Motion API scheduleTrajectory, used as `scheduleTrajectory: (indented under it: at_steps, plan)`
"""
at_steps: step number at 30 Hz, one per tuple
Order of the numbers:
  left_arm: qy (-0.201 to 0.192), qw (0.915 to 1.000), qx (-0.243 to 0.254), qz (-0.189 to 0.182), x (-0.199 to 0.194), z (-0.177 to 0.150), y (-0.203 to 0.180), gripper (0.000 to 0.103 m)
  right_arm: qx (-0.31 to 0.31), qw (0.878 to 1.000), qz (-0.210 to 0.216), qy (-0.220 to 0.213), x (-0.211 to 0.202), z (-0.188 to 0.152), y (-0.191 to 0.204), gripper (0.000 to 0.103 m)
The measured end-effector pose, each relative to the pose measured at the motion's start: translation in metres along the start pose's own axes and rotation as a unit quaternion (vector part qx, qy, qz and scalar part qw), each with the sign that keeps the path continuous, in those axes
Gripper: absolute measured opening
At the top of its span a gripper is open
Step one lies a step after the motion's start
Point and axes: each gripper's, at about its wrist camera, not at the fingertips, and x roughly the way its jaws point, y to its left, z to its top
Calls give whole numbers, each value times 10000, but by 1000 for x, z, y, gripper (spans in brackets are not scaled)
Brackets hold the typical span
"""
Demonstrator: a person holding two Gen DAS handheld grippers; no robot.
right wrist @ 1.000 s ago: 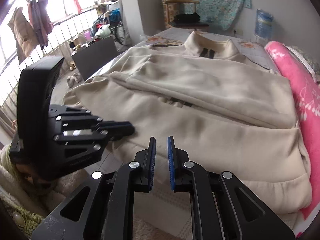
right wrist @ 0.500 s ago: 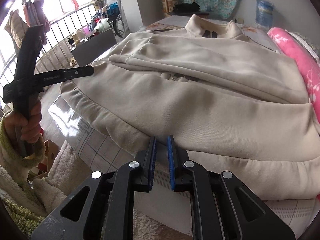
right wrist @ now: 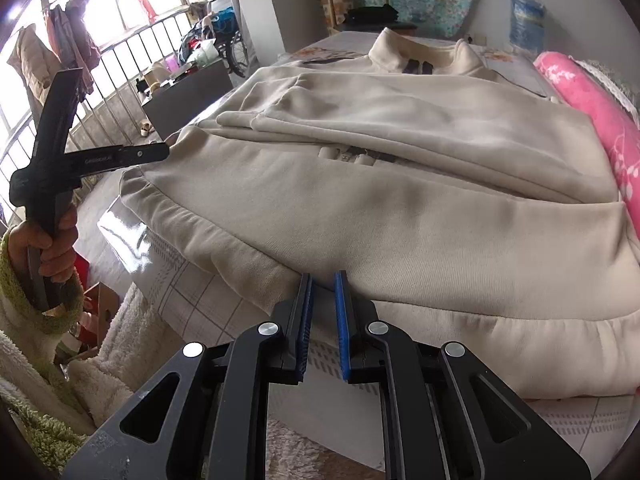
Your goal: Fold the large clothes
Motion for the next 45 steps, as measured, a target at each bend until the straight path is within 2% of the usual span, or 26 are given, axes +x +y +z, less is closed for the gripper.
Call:
scheduleTrajectory:
  at_steps: [2,4,7,9,12,16,20,24,27,29,30,31,33,34,36,39,42,45]
  plan:
    - [192,9995,-241,113,19,5,6,6,36,10000,19,-20,0,-1,-1,10]
    - [106,9987,-463,201,20,6,14,6,67,10000,24,-36,0,-1,-1,10]
    - [67,9954,-472,826,7,-1,24,6,101,9999,22,-45,0,-2,-1,10]
    - [61,9925,-574,1073,0,-6,34,7,111,9999,59,-45,0,-2,-3,10]
    - [-65,9938,-731,839,-7,-6,42,7,132,9998,134,-26,0,-2,-5,10]
    - [-308,9960,-693,481,-11,5,32,7,128,9998,122,-23,0,-2,-5,10]
    - [-357,9973,-518,370,0,16,20,7,153,9998,102,-39,0,-2,-5,10]
    - [-98,9972,-396,629,19,17,17,7,160,9998,114,-24,0,-2,-5,10]
    - [-53,9972,-449,588,20,15,23,7,303,9993,226,47,-2,0,-9,10]
    - [-48,9972,-431,602,15,16,23,8,390,9985,357,116,-5,4,-13,15]
    - [-73,9972,-411,623,11,18,23,11,427,9982,401,90,-9,6,-15,29]
    - [-90,9972,-376,635,7,21,22,13,445,9982,391,32,-14,8,-16,50]
    - [-106,9974,-319,645,0,28,20,25,458,9983,332,-123,-25,14,-21,62]
    - [-121,9974,-300,643,-3,33,18,29,489,9982,315,-157,-29,18,-24,63]
    - [-150,9975,-229,654,-8,45,13,46,639,9975,257,-180,-35,27,-33,68]
    - [-119,9973,-16,726,-10,65,-1,67,925,9955,122,-150,-39,46,-51,70]
    - [-63,9963,245,825,-4,89,-18,78,1138,9935,55,-57,-39,71,-71,72]
    - [79,9959,361,822,12,114,-33,81,1287,9916,76,-82,-41,102,-91,72]
